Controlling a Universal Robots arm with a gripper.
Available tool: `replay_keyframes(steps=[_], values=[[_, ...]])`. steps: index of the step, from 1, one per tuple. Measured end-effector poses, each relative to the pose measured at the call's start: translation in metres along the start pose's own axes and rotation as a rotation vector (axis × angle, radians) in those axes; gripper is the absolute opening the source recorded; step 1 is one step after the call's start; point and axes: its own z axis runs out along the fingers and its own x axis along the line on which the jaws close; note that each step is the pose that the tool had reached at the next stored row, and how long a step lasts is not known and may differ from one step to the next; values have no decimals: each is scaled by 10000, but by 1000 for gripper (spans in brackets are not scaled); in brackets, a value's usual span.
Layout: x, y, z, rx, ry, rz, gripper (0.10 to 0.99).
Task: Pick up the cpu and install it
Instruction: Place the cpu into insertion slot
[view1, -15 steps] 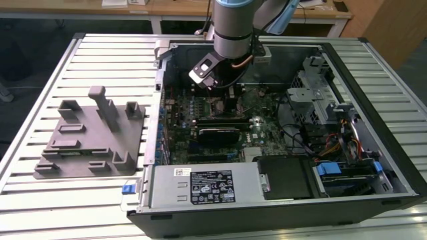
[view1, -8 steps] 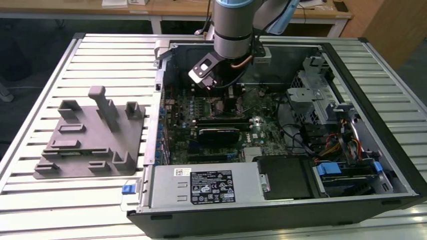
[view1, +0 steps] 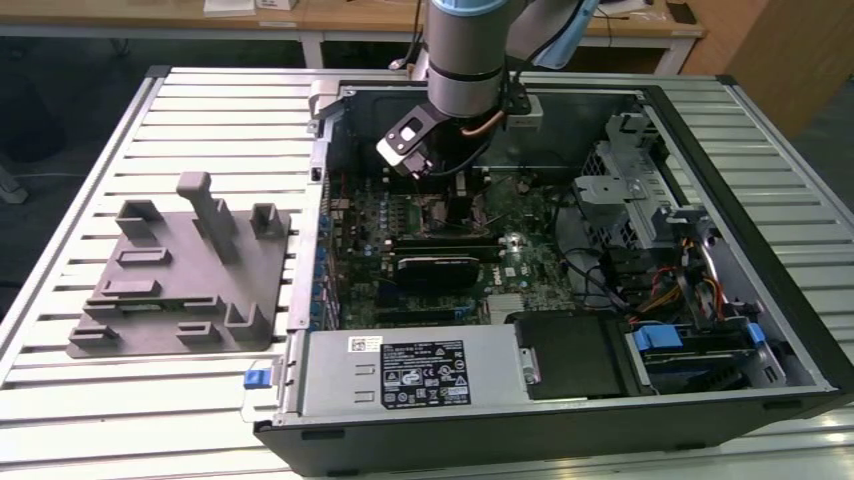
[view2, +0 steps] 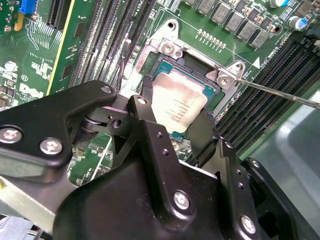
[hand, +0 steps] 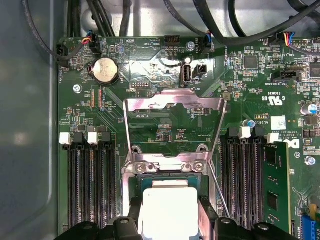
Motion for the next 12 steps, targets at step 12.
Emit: replay_keyframes(steps=[12], values=[[-1, 0, -5, 1, 0, 1, 608]])
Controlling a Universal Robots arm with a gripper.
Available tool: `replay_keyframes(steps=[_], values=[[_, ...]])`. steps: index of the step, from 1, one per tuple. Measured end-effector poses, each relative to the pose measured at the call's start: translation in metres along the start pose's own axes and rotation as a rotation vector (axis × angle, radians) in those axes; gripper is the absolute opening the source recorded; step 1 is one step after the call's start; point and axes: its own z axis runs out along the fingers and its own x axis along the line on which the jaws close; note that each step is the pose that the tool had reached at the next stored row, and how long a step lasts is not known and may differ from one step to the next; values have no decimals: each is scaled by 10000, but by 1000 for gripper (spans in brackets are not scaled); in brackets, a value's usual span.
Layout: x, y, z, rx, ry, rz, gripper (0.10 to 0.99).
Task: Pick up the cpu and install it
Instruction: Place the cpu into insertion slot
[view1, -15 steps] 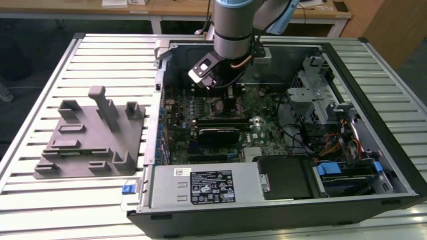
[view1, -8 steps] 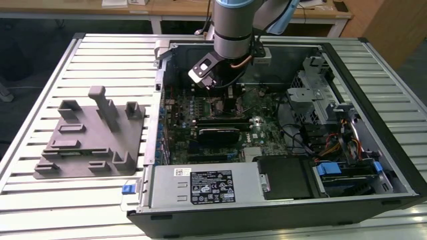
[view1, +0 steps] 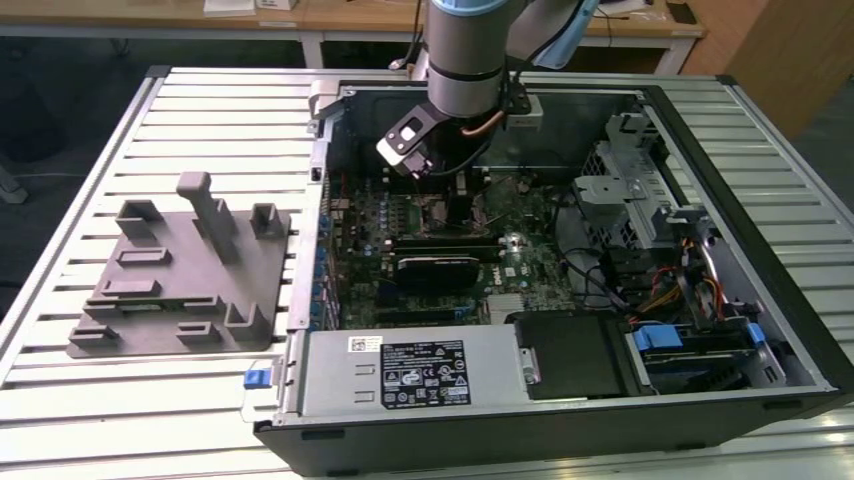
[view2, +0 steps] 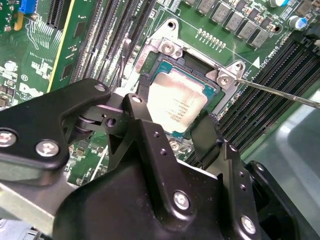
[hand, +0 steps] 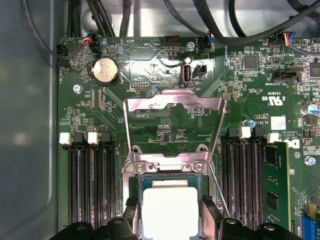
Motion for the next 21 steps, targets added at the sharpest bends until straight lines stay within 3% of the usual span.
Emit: replay_keyframes(steps=[11, 13, 14, 16, 17, 19, 20, 21], values=[[0, 1, -28, -1, 1, 0, 592], [0, 1, -29, -1, 2, 0, 471], [-1, 1, -30, -1, 1, -1, 471], [-1, 1, -32, 0, 1, 0, 353], [-1, 1, -33, 0, 0, 0, 353], [-1, 1, -34, -1, 2, 0, 235], [0, 1, -35, -1, 3, 0, 235], [0, 1, -36, -2, 2, 0, 173]])
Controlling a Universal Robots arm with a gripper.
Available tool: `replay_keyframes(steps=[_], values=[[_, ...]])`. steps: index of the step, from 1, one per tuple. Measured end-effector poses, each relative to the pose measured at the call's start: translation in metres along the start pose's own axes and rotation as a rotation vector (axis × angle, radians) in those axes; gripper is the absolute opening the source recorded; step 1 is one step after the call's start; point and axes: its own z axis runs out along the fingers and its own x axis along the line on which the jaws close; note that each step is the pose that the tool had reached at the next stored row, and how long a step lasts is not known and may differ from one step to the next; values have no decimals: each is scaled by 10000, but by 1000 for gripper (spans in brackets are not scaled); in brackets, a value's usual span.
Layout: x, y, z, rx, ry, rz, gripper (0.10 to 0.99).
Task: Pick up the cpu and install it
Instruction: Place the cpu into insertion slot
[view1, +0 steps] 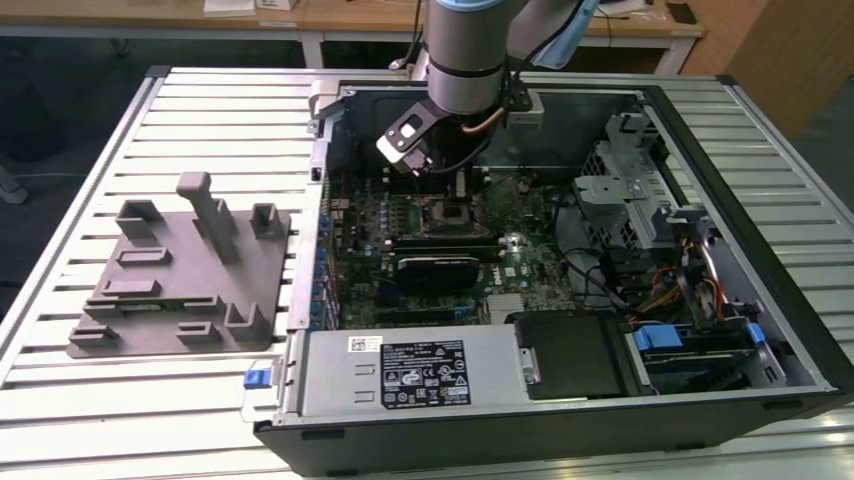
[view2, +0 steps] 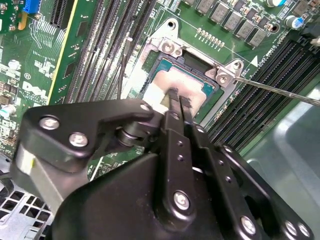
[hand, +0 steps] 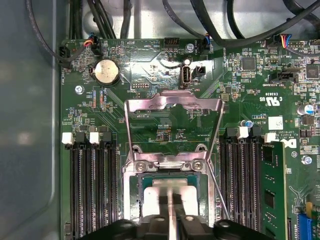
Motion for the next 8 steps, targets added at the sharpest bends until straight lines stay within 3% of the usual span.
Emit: replay_keyframes(steps=[1, 2, 8], values=[[0, 0, -1, 0, 0, 0, 173], [0, 0, -2, 0, 0, 0, 110], [-1, -1, 5, 3, -2, 0, 110]])
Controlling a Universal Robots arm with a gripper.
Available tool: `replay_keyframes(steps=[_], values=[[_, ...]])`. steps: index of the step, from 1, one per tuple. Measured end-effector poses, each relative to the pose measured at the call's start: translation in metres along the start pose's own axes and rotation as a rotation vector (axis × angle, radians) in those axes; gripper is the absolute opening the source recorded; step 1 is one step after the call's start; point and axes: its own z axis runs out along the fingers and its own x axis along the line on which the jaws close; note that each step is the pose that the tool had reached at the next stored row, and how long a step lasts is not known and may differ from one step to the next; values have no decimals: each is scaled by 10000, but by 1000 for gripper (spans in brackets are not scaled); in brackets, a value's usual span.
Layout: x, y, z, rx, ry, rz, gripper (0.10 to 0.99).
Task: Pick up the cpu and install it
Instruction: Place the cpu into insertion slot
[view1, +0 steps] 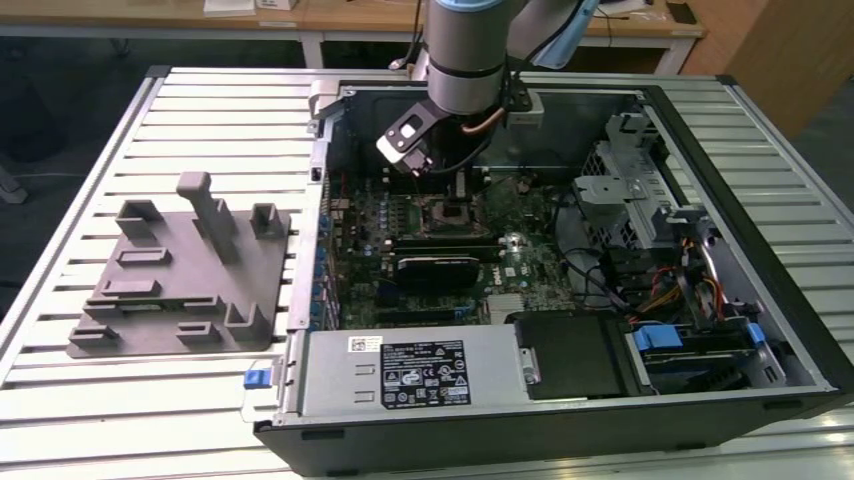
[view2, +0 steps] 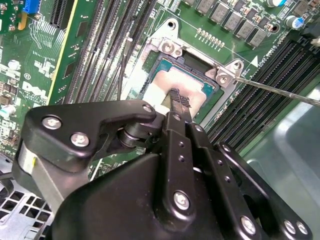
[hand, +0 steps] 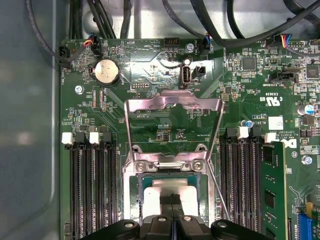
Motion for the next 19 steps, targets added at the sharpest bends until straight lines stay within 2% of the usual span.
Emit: replay_keyframes(steps=[14, 17, 19], values=[[1, 0, 15, -1, 24, 0, 110], [3, 2, -1, -12, 42, 1, 110], [-1, 1, -34, -1, 24, 1, 110]])
